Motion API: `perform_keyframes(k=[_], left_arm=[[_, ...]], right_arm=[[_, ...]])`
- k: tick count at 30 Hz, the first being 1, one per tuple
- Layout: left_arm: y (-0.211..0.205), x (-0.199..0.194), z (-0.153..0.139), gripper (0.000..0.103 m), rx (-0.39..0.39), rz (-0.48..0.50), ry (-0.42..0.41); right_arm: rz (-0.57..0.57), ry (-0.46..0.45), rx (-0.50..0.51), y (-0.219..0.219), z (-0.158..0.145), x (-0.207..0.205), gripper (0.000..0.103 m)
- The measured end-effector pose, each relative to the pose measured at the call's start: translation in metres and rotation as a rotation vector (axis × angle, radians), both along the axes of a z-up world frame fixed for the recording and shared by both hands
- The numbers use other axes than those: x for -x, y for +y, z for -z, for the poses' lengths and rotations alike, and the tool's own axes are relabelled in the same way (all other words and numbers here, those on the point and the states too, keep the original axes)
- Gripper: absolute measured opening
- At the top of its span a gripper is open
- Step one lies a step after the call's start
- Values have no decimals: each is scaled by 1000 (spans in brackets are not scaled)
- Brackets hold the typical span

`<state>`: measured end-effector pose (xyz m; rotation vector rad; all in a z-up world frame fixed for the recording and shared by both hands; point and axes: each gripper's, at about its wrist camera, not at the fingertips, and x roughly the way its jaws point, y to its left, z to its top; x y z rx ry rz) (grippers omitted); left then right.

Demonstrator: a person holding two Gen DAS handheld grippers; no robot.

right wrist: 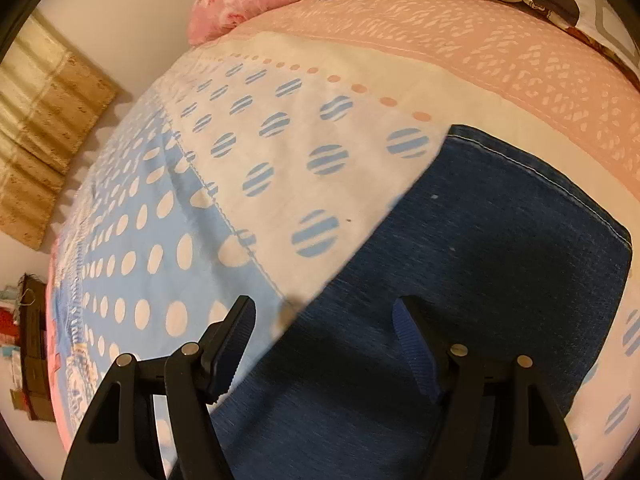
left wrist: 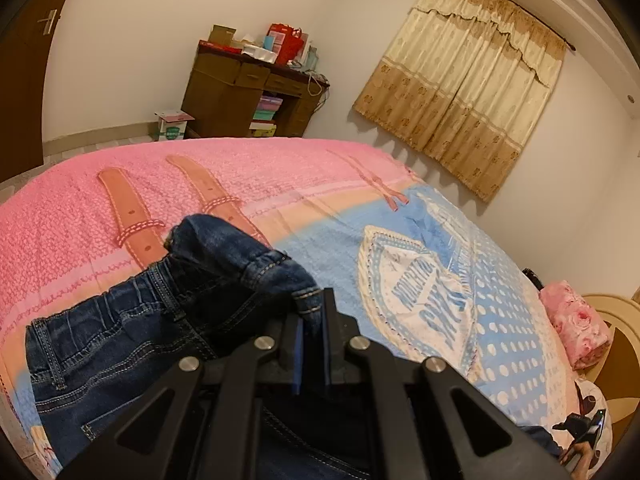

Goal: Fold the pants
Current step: 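Lift the waistband with the left tool while the right tool grasps the leg hem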

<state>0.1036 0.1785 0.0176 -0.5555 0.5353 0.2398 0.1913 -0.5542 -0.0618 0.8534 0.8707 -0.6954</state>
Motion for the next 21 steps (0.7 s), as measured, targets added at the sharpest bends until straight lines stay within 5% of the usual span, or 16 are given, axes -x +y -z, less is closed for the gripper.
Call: perform_keyframes(k=[3,7,10,14,21], left_arm=[[0,0,2,7,4,-1,1],[0,-1,0,7,1,15,4],[3,-3,-2,7,2,36,11],[9,-10,-7,7,29,76,17],[30,2,-30,7,73,107,-16]], right_arm=[[-6,134,33,7,6,-14,71],[-16,233,123,15,6,-15,24],[-27,118,26,4,5,7,6],[-43,-84,-89,-8,-11,45,5],[-153,-308,-83,13,-85,117,5]])
